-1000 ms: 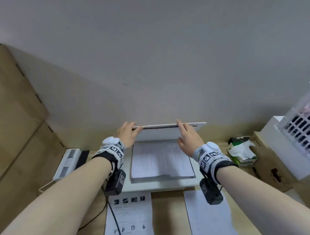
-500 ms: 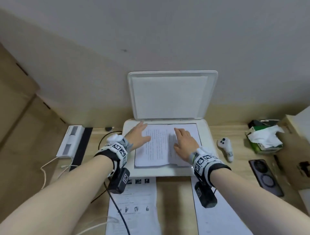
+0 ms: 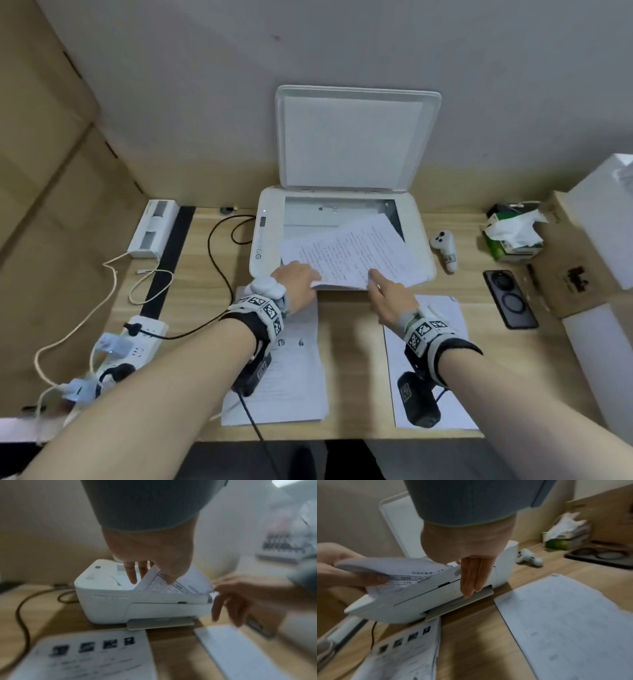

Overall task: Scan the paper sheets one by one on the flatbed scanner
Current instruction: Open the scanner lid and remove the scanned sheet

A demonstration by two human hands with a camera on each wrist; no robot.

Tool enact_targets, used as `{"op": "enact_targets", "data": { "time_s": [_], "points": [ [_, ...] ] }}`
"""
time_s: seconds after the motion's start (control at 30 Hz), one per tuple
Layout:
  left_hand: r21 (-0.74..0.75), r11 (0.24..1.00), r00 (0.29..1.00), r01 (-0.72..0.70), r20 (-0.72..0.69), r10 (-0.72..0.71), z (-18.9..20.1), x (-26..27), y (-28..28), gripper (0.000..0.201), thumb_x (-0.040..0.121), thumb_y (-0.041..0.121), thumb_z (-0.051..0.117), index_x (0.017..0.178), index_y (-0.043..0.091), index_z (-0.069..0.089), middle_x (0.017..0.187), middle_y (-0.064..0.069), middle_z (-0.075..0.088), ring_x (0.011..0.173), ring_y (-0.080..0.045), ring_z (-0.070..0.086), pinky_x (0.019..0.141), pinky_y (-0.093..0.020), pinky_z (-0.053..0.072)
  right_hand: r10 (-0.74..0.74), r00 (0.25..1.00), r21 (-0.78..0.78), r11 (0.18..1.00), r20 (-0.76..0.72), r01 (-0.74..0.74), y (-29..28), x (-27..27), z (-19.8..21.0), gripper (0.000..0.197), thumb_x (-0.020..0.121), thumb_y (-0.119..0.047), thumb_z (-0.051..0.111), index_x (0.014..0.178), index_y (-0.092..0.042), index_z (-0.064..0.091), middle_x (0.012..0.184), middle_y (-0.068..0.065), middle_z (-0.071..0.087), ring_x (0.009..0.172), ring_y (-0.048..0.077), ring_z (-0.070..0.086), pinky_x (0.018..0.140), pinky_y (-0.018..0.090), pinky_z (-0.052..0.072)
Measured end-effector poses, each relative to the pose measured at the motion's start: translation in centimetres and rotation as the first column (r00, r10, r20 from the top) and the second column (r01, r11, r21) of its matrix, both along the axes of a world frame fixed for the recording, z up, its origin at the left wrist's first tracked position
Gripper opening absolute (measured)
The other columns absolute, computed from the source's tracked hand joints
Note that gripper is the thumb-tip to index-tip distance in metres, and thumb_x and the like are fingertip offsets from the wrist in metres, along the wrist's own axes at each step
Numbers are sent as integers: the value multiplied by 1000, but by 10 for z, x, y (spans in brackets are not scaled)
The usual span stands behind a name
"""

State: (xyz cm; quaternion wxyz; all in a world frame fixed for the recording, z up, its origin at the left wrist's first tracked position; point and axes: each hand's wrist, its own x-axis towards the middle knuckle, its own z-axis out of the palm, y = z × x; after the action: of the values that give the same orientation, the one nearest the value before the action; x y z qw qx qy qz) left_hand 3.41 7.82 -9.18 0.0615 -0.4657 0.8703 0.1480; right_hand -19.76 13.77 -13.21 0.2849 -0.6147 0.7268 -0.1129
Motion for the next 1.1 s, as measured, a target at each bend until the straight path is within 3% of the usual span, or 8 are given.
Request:
{"op": "enact_targets", "data": {
  "time_s": [0.1,0.23,0.37,0.5,0.63,0.73,0.87,1.1],
  "points": [
    [115,991,950,-68,-296,99,13,-11,15,20,94,20,50,80,10,63,86,-8,66,82,-32,62,65,-33,43,-205,953,-7,977,222,212,20,-3,4,37,99,-44,34,114,-26,62,97,7,73,87,32,67,89,43,52],
    [333,943,910,8,-394,132,28,-37,43,51,88,49,63,61,9,47,59,-7,45,56,-20,36,54,-30,24,-340,884,-34,928,322,370,45,-29,23,43,81,-47,38,74,-15,65,73,4,71,75,28,68,80,51,54],
    [562,824,804,-72,-457,381,21,-45,59,74,84,76,43,69,9,70,62,-3,70,57,-17,62,67,-30,49,-432,811,-22,878,394,478,61,-61,30,42,85,-48,55,74,-9,70,64,7,70,60,18,67,74,42,56],
    [302,894,887,-332,-222,405,-4,-62,62,75,93,69,31,67,8,65,63,-5,68,62,-23,65,68,-31,49,-438,799,-45,866,413,498,76,-103,15,14,85,-21,67,74,-14,71,72,5,67,65,17,57,62,31,47],
    [605,710,835,-361,-129,535,-37,-97,80,51,93,56,51,90,6,65,88,-8,69,74,-22,61,65,-30,46,-401,789,-4,891,465,455,95,-137,-5,17,83,3,63,93,-10,67,89,1,56,78,12,53,63,9,42],
    [669,638,777,-380,-143,613,-63,-133,104,21,91,23,64,96,4,71,89,-10,72,73,-18,64,57,-26,50,-375,805,52,916,460,397,103,-167,-31,18,84,3,63,95,-11,65,89,1,53,81,15,52,72,13,43],
    [652,621,809,-435,-19,587,-96,-159,121,18,83,7,59,68,6,68,68,-9,64,65,-21,57,58,-29,45,-309,860,80,949,407,304,107,-189,-65,19,84,2,63,94,-14,65,99,3,64,88,13,56,94,28,47],
    [613,572,761,-545,75,645,-148,-185,131,23,80,11,60,58,17,56,72,-13,72,64,-20,60,59,-28,43,-164,986,76,984,43,160,106,-204,-122,6,86,-22,63,90,-25,65,100,-4,60,102,20,54,80,40,51]
  ]
}}
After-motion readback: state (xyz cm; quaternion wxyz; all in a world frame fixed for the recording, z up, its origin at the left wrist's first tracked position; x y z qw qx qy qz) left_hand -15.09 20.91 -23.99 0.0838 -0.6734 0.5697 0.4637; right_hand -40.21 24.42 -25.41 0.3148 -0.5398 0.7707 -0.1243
